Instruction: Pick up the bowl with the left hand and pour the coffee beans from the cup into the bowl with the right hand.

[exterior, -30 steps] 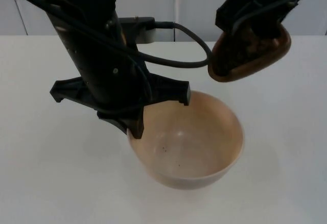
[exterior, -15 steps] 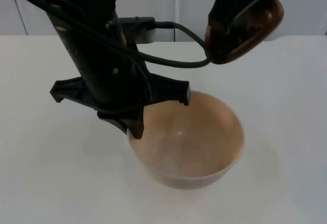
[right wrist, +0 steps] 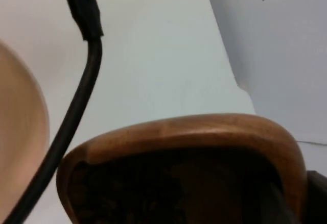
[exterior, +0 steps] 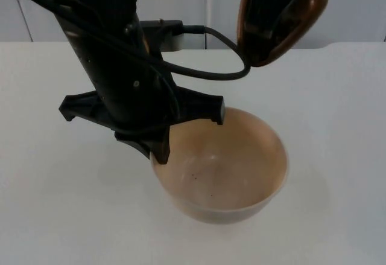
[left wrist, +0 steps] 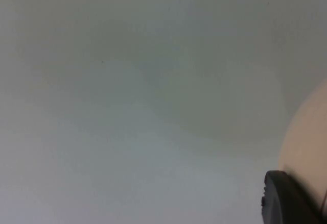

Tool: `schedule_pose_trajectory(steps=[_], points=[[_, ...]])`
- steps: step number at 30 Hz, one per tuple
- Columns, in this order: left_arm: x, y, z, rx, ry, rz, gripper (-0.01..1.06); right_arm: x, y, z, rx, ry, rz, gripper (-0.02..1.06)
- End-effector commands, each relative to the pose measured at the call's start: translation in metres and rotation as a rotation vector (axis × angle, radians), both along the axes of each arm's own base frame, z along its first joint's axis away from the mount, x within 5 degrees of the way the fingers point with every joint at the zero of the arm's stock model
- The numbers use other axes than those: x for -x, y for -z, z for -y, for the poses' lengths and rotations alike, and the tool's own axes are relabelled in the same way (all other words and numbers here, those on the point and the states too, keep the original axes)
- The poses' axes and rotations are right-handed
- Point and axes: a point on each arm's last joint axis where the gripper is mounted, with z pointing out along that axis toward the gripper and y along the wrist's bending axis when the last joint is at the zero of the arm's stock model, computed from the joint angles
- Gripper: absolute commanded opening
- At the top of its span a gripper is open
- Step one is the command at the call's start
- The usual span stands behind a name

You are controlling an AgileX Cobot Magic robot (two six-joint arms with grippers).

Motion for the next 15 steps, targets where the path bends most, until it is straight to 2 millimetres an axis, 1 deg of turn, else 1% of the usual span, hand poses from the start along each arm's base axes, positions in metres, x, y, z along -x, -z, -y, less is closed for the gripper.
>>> schedule_pose_trajectory(steps=[1, 10, 15], points=[[0.002, -0.003, 0.001, 0.018, -0.013, 0.002, 0.00, 0.001, -0.008, -0.002, 0.017, -0.021, 0.049, 0.00], [0.002, -0.003, 0.001, 0.019, -0.013, 0.003, 0.00, 0.006, -0.011, -0.006, 0.063, -0.068, 0.091, 0.00], [0.001, -0.003, 0.001, 0.020, -0.013, 0.006, 0.00, 0.012, -0.013, -0.012, 0.099, -0.114, 0.109, 0.00]])
